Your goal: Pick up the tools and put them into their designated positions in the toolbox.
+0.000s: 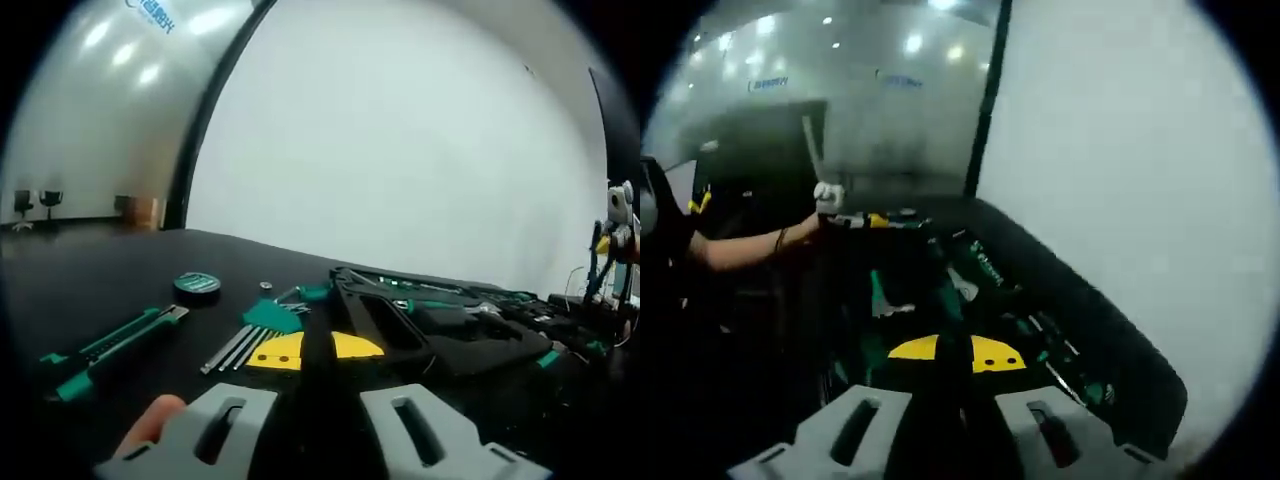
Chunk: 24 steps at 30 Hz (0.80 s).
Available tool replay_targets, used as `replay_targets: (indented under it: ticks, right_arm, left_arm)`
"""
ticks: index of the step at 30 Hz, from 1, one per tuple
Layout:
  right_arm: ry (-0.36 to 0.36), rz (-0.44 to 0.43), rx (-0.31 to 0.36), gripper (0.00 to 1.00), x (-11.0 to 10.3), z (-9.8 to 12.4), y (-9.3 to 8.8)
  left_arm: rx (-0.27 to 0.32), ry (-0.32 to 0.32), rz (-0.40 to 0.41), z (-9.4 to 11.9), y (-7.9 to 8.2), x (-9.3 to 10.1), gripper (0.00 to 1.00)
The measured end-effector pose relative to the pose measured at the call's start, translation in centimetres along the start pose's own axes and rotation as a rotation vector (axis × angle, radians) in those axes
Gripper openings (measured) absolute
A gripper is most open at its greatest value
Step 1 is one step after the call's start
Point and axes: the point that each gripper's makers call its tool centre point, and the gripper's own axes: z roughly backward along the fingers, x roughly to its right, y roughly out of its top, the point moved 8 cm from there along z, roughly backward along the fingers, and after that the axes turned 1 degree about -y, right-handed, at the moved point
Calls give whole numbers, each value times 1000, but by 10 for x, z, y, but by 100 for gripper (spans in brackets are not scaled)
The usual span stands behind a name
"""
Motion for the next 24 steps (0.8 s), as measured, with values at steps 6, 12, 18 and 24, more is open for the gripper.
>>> replay_targets:
  ticks: [6, 12, 18, 24]
  right_arm:
    - [11, 77, -99, 7, -17, -34, 13]
    - [89, 165, -235, 7, -16, -74, 15]
    - [124, 125, -385, 7, -12, -114, 4]
    - [32, 168, -536, 8, -20, -116, -5]
  left_arm:
    - [1, 1, 1, -1, 1, -3, 12]
    - [-1, -6, -1, 1, 0, 2, 12]
    - [-2, -6, -1, -2, 1, -1, 12]
    - [-2, -7, 1, 0, 0, 2, 12]
